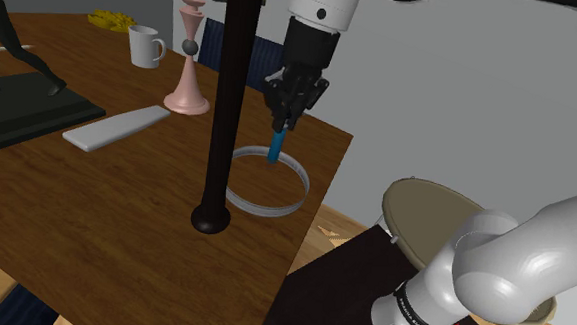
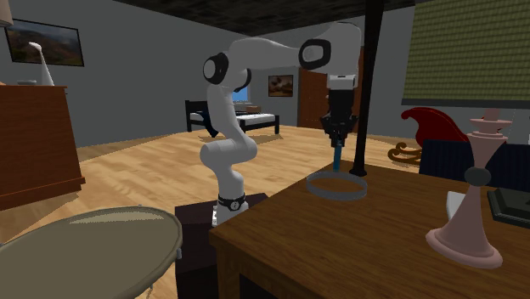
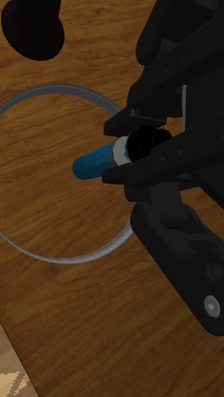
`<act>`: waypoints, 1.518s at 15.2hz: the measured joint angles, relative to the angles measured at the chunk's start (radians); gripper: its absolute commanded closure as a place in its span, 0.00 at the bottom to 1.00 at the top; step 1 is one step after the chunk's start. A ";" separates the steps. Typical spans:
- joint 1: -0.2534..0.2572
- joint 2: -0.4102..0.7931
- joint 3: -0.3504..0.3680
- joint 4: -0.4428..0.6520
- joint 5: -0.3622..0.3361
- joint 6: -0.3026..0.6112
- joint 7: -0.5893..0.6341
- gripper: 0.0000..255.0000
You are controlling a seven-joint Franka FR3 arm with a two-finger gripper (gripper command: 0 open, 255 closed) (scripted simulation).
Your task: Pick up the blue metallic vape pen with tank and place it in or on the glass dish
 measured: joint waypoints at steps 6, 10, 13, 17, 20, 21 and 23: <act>0.003 -0.003 0.005 -0.080 0.004 0.077 -0.002 1.00; 0.003 -0.004 0.005 -0.087 0.004 0.084 -0.003 1.00; 0.003 -0.004 0.005 -0.087 0.004 0.084 -0.003 0.00; 0.003 -0.004 0.005 -0.087 0.004 0.084 -0.003 0.00; 0.001 -0.005 0.000 -0.050 0.003 0.046 -0.005 0.00; 0.000 -0.006 -0.002 -0.017 0.002 0.014 -0.003 0.00; -0.002 0.003 -0.002 0.030 -0.002 -0.025 0.000 0.00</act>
